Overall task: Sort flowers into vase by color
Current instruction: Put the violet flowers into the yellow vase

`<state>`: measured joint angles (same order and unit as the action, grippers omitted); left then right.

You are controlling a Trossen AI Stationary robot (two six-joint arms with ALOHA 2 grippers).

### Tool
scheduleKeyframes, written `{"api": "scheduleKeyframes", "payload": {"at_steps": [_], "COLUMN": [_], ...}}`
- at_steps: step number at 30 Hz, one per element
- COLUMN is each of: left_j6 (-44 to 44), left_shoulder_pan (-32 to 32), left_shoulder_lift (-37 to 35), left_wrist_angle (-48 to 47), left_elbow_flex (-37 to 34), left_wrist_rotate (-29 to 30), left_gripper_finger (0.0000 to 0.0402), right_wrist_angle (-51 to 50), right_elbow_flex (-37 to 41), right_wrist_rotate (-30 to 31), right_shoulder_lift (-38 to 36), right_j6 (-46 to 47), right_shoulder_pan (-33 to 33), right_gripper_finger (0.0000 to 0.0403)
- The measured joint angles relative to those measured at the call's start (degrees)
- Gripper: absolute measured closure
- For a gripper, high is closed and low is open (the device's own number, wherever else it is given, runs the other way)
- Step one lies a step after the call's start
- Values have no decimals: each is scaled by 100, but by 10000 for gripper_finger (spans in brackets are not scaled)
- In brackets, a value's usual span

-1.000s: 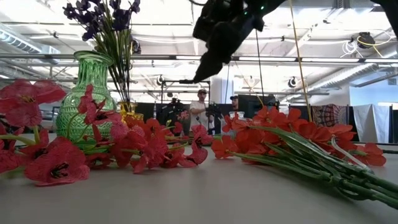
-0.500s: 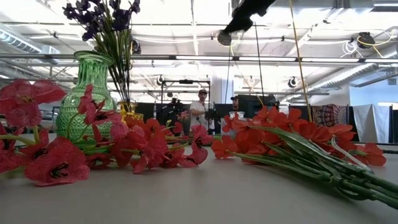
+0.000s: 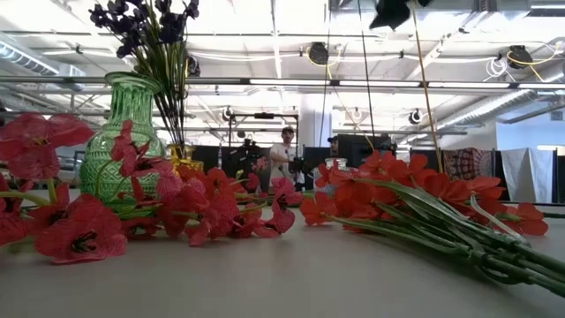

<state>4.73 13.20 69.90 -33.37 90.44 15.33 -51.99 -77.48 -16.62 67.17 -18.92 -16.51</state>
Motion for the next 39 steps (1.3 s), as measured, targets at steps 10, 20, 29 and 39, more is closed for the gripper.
{"api": "scheduleKeyframes", "payload": {"at_steps": [10, 20, 29, 39], "left_j6": [7, 200, 503, 668], "left_shoulder_pan": [1504, 2151, 2178, 2368], "left_shoulder_lift": [1072, 2131, 2901, 3587], "left_wrist_angle": [-39, -13, 0, -10], "left_elbow_flex": [6, 6, 6, 6], "left_wrist_rotate": [-1508, -2288, -2288, -2657], "left_gripper_finger": [206, 206, 206, 206], "right_wrist_angle": [1576, 2960, 3527, 3592], "right_elbow_flex": [2439, 3664, 3915, 4040], "right_wrist_rotate": [3, 3, 0, -2], "right_shoulder_lift": [-1148, -1445, -1350, -1352], "right_j6": [303, 917, 997, 1081], "right_shoulder_pan": [0, 2, 13, 15], "right_gripper_finger": [80, 80, 80, 80]}}
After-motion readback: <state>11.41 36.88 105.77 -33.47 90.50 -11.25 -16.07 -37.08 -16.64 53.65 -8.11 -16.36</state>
